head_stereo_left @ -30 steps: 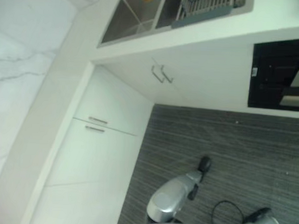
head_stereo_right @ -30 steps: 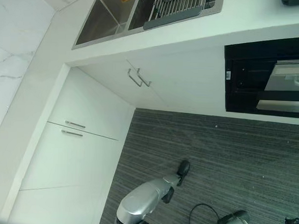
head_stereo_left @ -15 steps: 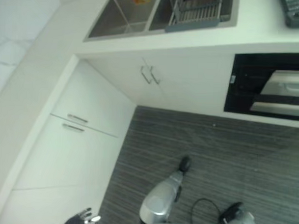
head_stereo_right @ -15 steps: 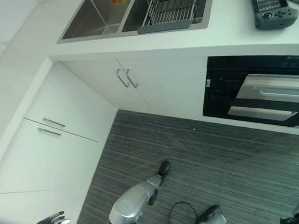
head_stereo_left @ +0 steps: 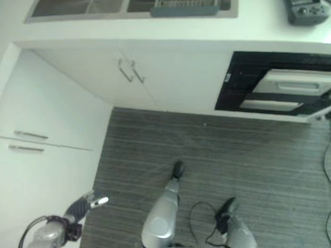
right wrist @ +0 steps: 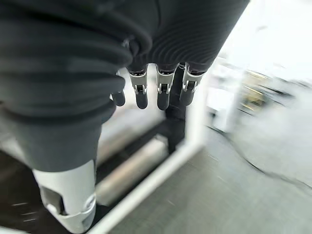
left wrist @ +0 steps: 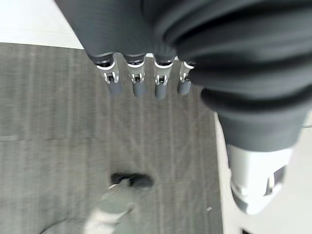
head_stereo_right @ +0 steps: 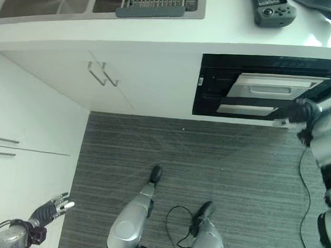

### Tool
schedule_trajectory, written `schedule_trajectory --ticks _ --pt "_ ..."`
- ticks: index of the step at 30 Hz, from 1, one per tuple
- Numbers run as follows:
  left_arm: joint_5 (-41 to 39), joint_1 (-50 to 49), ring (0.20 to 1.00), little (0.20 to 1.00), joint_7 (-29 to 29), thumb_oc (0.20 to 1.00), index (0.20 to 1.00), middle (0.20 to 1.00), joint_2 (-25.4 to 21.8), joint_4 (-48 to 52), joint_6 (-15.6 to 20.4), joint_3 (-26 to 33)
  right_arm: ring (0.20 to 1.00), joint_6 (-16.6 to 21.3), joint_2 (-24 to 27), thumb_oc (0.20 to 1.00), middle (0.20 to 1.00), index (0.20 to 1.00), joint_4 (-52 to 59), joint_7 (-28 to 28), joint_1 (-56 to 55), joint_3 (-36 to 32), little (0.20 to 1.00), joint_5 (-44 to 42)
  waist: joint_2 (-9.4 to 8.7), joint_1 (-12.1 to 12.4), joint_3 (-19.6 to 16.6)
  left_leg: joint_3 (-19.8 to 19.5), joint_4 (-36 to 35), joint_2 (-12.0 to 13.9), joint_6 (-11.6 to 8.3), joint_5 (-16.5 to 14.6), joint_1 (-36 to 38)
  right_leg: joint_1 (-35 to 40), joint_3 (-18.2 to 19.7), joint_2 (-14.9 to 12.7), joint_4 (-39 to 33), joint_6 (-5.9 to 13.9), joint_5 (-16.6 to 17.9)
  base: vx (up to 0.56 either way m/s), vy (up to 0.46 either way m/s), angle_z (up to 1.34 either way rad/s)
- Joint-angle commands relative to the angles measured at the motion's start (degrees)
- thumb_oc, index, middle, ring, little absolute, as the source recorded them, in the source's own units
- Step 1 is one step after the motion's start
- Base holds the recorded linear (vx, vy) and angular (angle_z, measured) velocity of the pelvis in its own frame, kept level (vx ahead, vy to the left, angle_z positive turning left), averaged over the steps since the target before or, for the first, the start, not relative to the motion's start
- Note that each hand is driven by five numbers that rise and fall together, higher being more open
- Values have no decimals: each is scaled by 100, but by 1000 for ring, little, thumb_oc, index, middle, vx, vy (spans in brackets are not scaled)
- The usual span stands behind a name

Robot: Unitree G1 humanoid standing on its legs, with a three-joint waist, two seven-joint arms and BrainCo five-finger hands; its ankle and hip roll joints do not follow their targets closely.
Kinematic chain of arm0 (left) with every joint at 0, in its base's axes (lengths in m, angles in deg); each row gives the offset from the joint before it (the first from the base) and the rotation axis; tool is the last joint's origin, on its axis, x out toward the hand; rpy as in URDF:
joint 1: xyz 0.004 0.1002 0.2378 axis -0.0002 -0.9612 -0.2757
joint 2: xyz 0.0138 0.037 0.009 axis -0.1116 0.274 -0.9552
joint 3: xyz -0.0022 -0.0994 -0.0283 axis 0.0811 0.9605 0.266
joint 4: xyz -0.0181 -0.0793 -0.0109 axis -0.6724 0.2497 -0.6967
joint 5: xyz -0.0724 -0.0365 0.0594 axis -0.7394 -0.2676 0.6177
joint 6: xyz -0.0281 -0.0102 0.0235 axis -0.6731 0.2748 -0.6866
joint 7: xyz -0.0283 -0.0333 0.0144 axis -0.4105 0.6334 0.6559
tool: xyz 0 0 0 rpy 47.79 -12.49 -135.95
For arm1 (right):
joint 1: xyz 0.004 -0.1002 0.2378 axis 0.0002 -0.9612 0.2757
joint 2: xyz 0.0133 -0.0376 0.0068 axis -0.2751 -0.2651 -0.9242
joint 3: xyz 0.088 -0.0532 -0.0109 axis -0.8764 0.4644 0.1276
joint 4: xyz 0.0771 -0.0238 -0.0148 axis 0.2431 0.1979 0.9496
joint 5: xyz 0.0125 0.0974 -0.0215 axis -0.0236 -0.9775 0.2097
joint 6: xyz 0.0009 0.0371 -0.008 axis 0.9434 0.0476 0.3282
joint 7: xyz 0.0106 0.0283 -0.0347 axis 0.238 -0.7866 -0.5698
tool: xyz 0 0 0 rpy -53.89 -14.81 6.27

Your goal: Place the dishes in the dishwasher.

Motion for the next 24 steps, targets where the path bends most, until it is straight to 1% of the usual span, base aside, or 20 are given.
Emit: schedule_trajectory --ticks 1,2,3,4,5,7,8,10,11,12,13,14,16,17,18,19,21,22,23,24 --pt "-496 -287 1000 1000 566 1000 1000 1000 -391 163 -492 335 1000 227 185 1000 1000 1000 334 709 170 -262 1000 -461 -160 265 -6 547 -237 13 3 -248 135 980 326 -239 -190 374 -185 37 -132 -2" --pt "-602 -281 1000 1000 648 1000 1000 1000 -410 378 -640 462 1000 315 -16 1000 1000 1000 555 970 -236 -466 1000 -565 -209 243 -33 544 -232 22 5 -273 164 1032 347 -226 -215 368 -179 66 -192 1" --pt "-699 -254 1000 1000 751 1000 1000 1000 -436 920 -853 650 1000 569 -626 1000 1000 1000 1071 1408 -1031 -804 1000 -714 -318 170 -98 534 -225 48 11 -330 245 1158 382 -181 -269 355 -176 65 -218 2" --pt "-683 -188 1000 1000 791 1000 1000 1000 -443 1254 -956 681 1000 714 -995 1000 1000 1000 1286 1665 -1290 -866 1000 -725 -382 120 -153 540 -219 70 17 -361 307 1231 397 -145 -300 351 -175 78 -239 6" --pt "-697 -66 1000 1000 872 1000 1000 1000 -391 1529 -1028 624 1000 826 -1405 1000 1000 1000 1448 1805 -1467 -850 1000 -627 -438 46 -222 554 -210 98 19 -393 382 1307 417 -101 -320 334 -194 58 -180 5" --pt "-681 125 1000 1000 1107 1000 1000 1000 -200 1970 -1104 446 1000 1198 -1894 1000 1000 1000 1647 2041 -1803 -872 1000 -671 -533 -57 -332 579 -189 145 38 -441 518 1404 475 -17 -314 312 -236 48 -187 -2" --pt "-700 173 1000 1000 1109 1000 1000 1000 -27 2061 -941 333 1000 1473 -2216 1000 1000 1000 1710 2091 -2039 -851 1000 -640 -592 -115 -426 582 -165 192 29 -459 606 1476 521 50 -297 288 -303 17 -194 -7" --pt "-682 -61 1000 1000 726 1000 1000 1000 207 1712 -120 257 1000 1878 -2435 1000 1000 1000 1628 2043 -2297 -904 1000 -609 -629 -141 -530 590 -118 241 28 -480 670 1535 563 122 -250 261 -393 -9 -150 -8" --pt "-709 -120 1000 1000 593 1000 1000 1000 337 1505 156 212 1000 2016 -2526 1000 1000 1000 1558 1982 -2381 -897 1000 -586 -644 -162 -572 600 -85 271 21 -472 676 1543 573 163 -229 242 -426 0 -138 -19" --pt "-727 -158 1000 1000 307 1000 1000 1000 557 1128 410 137 1000 2236 -2639 1000 1000 1000 1433 1916 -2467 -851 1000 -478 -676 -202 -626 605 -8 317 -7 -491 701 1588 606 230 -191 190 -508 22 -158 -24" --pt "-815 -141 1000 1000 54 1000 1000 1000 757 687 798 80 1000 2342 -2692 1000 1000 1000 1320 1734 -2480 -748 1000 -450 -696 -246 -669 567 149 400 -60 -502 688 1608 657 304 -112 86 -609 46 -156 -18" --pt "-857 -131 1000 1000 -49 1000 1000 1000 847 552 886 86 1000 2344 -2695 1000 1000 1000 1322 1638 -2500 -706 1000 -432 -687 -273 -687 546 214 460 -100 -500 694 1600 668 342 -60 13 -666 79 -122 -13" --pt "-1155 -149 1000 1000 -270 1000 1000 1000 1133 377 1020 199 1000 2354 -2813 1000 1000 1000 1303 1494 -2628 -570 1000 -444 -582 -361 -706 504 284 713 -291 -358 814 1663 746 482 -35 -187 -740 65 -81 -23" --pt "-1204 -130 1000 1000 -357 1000 1000 1000 1190 337 1039 222 1000 2396 -2863 1000 1000 1000 1265 1550 -2705 -549 1000 -413 -563 -385 -718 546 296 716 -292 -357 836 1690 739 490 -57 -200 -734 21 -51 -16" --pt "-1157 -91 1000 1000 -532 1000 1000 1000 1260 260 1035 224 1000 2387 -2932 1000 1000 1000 1220 1555 -2832 -552 1000 -445 -567 -423 -716 689 433 671 -274 -428 856 1760 676 460 -89 -195 -723 -4 -7 5" --pt "-1082 -33 1000 1000 -667 1000 1000 1000 1304 199 1018 181 1000 2363 -2962 1000 1000 1000 1184 1549 -2943 -557 1000 -530 -595 -499 -736 951 690 562 -206 -595 849 1798 582 412 -152 -186 -679 -16 32 25" --pt "-1003 141 1000 1000 -787 1000 1000 1000 1419 122 944 28 1000 2394 -3056 1000 1000 1000 981 1601 -3065 -540 1000 -640 -683 -643 -793 1323 1220 213 -16 -1099 873 1825 458 257 -246 -118 -549 -22 114 67" --pt "-996 240 1000 1000 -745 1000 1000 1000 1477 109 929 -26 1000 2405 -3114 1000 1000 1000 861 1580 -3093 -529 1000 -784 -701 -686 -822 1409 1291 60 31 -1237 919 1827 426 205 -277 -75 -483 96 245 78" --pt "-1055 368 1000 1000 -655 1000 1000 1000 1542 50 983 -102 1000 2484 -3249 1000 1000 1000 656 1650 -3134 -516 1000 -803 -682 -738 -889 1503 1016 32 -47 -1263 1134 1906 403 194 -324 13 -487 97 336 59" --pt "-1129 443 1000 1000 -654 1000 1000 1000 1590 -13 981 -134 1000 2532 -3307 1000 1000 1000 483 1682 -3093 -485 1000 -754 -660 -772 -924 1589 768 -18 48 -1126 1301 1844 352 159 -329 8 -388 150 382 36"
